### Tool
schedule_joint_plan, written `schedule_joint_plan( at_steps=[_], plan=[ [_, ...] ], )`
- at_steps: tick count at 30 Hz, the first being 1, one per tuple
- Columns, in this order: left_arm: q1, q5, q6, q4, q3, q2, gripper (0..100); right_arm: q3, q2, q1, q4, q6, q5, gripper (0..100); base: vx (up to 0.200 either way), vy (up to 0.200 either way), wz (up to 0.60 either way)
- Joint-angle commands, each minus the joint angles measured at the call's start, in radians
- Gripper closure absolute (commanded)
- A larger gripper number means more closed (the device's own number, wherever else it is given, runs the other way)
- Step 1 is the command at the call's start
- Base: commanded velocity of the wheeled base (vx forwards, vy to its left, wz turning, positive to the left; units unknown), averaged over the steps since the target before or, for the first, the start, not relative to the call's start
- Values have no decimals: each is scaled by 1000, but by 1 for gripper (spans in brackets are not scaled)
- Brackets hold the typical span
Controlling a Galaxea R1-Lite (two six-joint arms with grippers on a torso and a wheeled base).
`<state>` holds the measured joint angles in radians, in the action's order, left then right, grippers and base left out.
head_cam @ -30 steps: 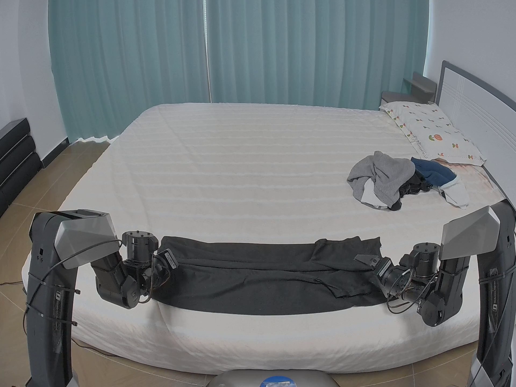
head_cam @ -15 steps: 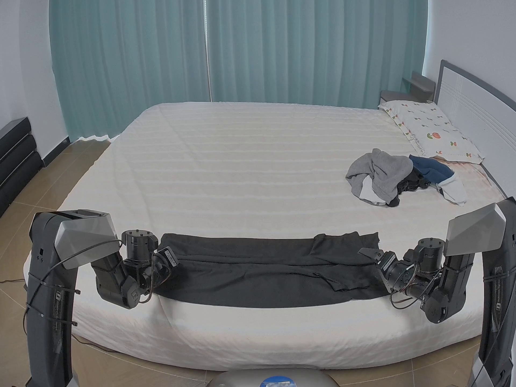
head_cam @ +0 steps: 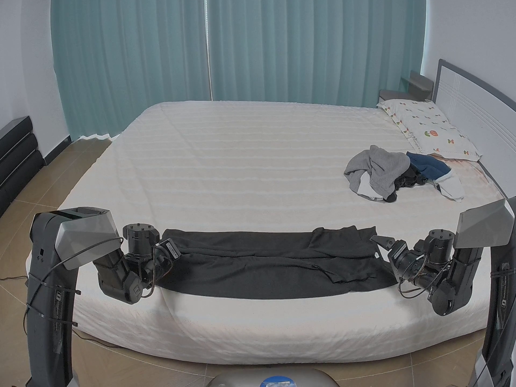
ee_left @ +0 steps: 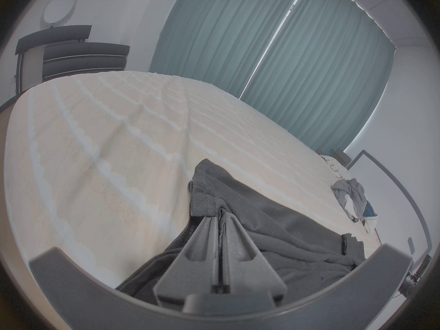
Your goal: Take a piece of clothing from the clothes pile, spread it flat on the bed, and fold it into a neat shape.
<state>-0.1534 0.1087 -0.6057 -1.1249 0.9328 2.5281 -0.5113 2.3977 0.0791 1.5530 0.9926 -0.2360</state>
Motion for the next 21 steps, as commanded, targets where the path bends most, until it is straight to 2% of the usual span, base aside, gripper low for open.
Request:
schedule_joint_plan(
  at_steps=[1,4,8,10,17,21],
  plan=[
    [-12,2,-28,0,21,-14,100,-19,-11,-33,13,-2,-2,0,0,0,0],
    [-23,0,-104,16,29,-49,100,-38,-15,-68,13,-2,-6,0,0,0,0],
    [-32,-3,-135,33,28,-74,100,-55,-25,-119,2,-2,-37,0,0,0,0],
    [-41,-1,-137,34,26,-80,100,-66,-20,-148,2,-2,-59,0,0,-200,0],
    [-80,0,-137,33,11,-92,100,-89,51,-242,12,0,-243,0,0,-200,0],
    [-83,0,-137,34,11,-94,100,-99,78,-236,13,1,-243,0,0,-200,0]
  ],
)
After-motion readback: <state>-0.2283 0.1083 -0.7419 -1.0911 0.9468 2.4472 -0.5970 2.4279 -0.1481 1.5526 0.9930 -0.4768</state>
